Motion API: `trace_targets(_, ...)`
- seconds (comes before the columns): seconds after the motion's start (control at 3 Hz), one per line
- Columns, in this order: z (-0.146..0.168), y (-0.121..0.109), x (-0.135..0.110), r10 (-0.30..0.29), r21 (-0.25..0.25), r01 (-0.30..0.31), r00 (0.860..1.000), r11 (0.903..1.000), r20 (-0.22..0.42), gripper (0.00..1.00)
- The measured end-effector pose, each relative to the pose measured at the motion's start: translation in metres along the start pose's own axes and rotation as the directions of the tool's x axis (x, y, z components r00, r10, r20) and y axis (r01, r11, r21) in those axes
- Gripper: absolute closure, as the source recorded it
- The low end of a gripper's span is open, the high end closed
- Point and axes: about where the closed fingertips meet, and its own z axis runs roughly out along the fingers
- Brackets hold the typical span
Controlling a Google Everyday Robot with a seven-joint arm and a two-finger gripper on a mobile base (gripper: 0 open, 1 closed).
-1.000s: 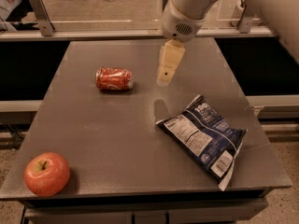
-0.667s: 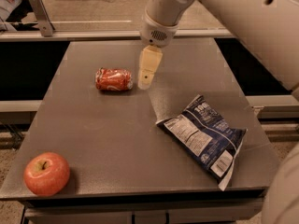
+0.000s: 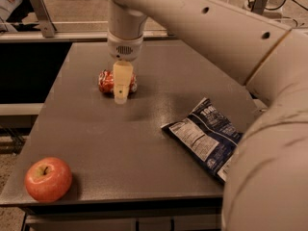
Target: Move coke can near apple
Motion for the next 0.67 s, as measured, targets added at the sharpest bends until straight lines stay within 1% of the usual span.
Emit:
trace_targets(0.33,0.026,0.003,-0.015,-0.016,-0.04,0.014,0.999,0.9991,-0.045,0.17)
trace_targets(0.67,0.043,0.003,-0.018,-0.014,-0.062,0.009,0.996,0.9981,-0.086,0.41)
